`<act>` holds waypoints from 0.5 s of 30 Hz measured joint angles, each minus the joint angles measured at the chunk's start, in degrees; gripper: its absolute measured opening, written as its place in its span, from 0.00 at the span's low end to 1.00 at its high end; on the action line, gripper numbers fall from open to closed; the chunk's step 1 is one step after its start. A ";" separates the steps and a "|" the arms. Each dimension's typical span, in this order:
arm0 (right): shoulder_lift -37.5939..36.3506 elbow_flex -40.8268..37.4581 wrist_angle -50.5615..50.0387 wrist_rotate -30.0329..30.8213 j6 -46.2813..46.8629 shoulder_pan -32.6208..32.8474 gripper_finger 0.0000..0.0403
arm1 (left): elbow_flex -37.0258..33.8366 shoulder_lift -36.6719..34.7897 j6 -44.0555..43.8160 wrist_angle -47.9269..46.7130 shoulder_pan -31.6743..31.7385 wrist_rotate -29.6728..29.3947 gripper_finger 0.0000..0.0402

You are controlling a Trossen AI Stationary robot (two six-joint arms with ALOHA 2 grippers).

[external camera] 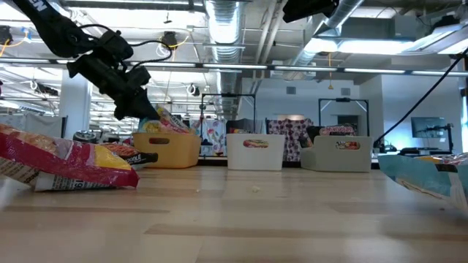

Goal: Sort Maruchan noodles
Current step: Put the blue noodle pack into the orange bin

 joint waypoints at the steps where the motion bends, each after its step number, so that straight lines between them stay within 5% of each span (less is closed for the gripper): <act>1: 0.00 0.00 0.00 0.02 -0.01 0.00 0.35 | 0.00 0.45 -0.02 -0.02 -0.30 -0.37 0.19; 8: 0.00 0.00 -0.20 0.02 -0.12 0.00 0.35 | 0.00 1.21 -2.88 -0.04 -0.92 -2.24 0.34; 15: 0.00 0.00 -0.26 0.02 -0.11 0.01 0.35 | 3.04 1.21 -4.58 -2.79 -0.33 -2.17 0.36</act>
